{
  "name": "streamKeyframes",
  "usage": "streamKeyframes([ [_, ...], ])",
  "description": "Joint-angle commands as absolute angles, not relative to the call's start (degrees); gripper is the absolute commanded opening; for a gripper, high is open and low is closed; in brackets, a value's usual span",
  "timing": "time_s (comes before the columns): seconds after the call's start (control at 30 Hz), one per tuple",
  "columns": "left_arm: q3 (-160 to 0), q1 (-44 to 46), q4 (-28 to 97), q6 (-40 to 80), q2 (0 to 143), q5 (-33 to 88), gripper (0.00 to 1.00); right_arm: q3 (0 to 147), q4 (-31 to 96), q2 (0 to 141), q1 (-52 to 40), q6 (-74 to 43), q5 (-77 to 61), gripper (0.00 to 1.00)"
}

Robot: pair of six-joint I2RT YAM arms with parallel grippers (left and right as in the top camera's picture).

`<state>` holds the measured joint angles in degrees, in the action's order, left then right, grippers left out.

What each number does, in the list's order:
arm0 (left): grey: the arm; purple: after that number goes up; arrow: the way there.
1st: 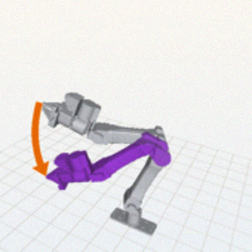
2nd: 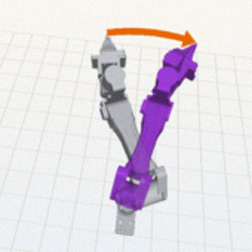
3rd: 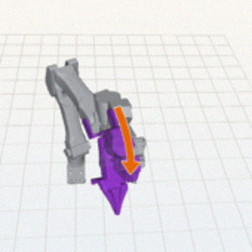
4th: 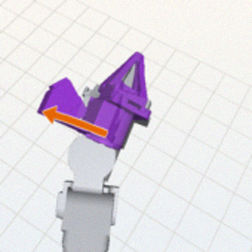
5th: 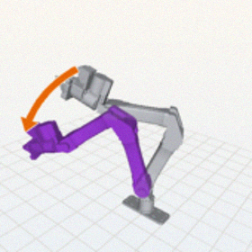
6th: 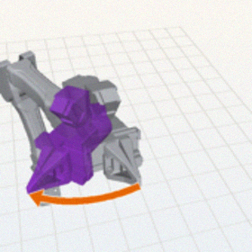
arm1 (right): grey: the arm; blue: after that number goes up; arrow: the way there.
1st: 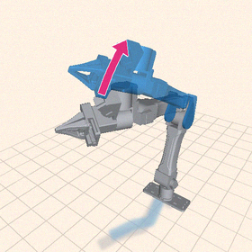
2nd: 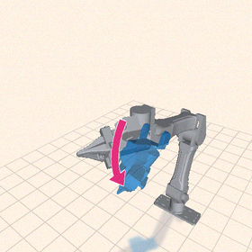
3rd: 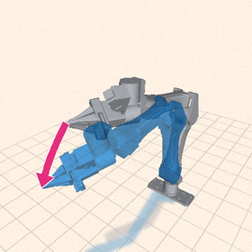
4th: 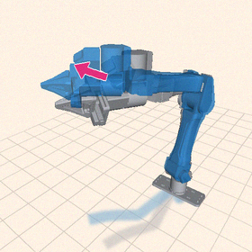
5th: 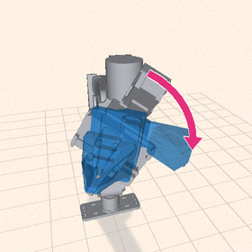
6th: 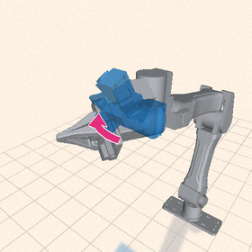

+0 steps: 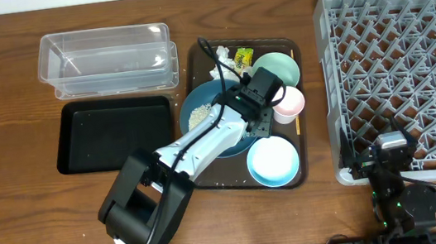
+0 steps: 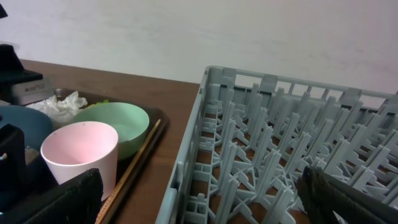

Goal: Sort waste into correct bins and load items into the dishwasher rack
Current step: 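Grasp the blue rice plate rim with the left gripper and lift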

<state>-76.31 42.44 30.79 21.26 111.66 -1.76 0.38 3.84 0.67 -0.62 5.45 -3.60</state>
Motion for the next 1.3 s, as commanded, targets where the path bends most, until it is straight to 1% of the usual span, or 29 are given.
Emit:
streamKeyframes([
  [0.0,-75.9,42.4,30.9,21.8,112.4,-3.5,0.63,0.3,4.1,0.3,-1.1,5.2,-3.4,0.99],
  [0.07,-75.9,42.5,30.9,21.8,112.7,-3.5,0.62,0.3,4.1,0.3,-1.1,5.2,-3.4,0.99],
  [0.13,-75.9,42.5,30.9,21.8,113.0,-3.4,0.58,0.3,4.1,0.3,-1.1,5.2,-3.4,0.99],
  [0.23,-75.9,42.5,30.9,21.8,113.2,-3.4,0.55,0.3,4.1,0.3,-1.1,5.2,-3.4,0.99],
  [0.3,-75.9,42.6,30.9,21.8,113.2,-3.4,0.5,0.3,4.1,0.3,-1.1,5.2,-3.4,0.99],
  [0.37,-75.9,42.7,30.7,21.8,113.2,-3.4,0.47,0.3,4.1,0.3,-1.1,5.2,-3.4,0.99],
  [0.43,-75.9,43.1,30.7,21.8,113.2,-3.4,0.45,0.3,4.1,0.3,-1.1,5.2,-3.4,0.99],
  [0.63,-75.9,44.2,30.7,21.7,113.2,-3.5,0.42,0.3,4.1,0.3,-1.1,5.2,-3.4,0.99],
  [0.73,-75.9,44.3,30.7,21.7,113.1,-3.5,0.37,0.3,4.1,0.3,-1.1,5.2,-3.4,0.99],
  [0.83,-75.9,44.3,30.8,21.7,112.9,-3.5,0.34,0.3,4.1,0.3,-1.1,5.2,-3.4,0.99],
  [1.07,-75.9,44.3,30.8,21.7,112.2,-3.7,0.2,0.3,4.1,0.3,-1.1,5.2,-3.4,0.99],
  [1.2,-75.9,44.3,30.8,21.6,111.6,-3.7,0.19,0.3,4.1,0.3,-1.1,5.2,-3.4,0.99],
  [1.23,-75.9,44.3,30.9,21.5,111.4,-3.7,0.15,0.3,4.1,0.3,-1.1,5.2,-3.4,0.99],
  [1.27,-75.9,44.3,30.9,21.5,111.1,-3.7,0.14,0.3,4.1,0.3,-1.1,5.2,-3.4,0.99],
])
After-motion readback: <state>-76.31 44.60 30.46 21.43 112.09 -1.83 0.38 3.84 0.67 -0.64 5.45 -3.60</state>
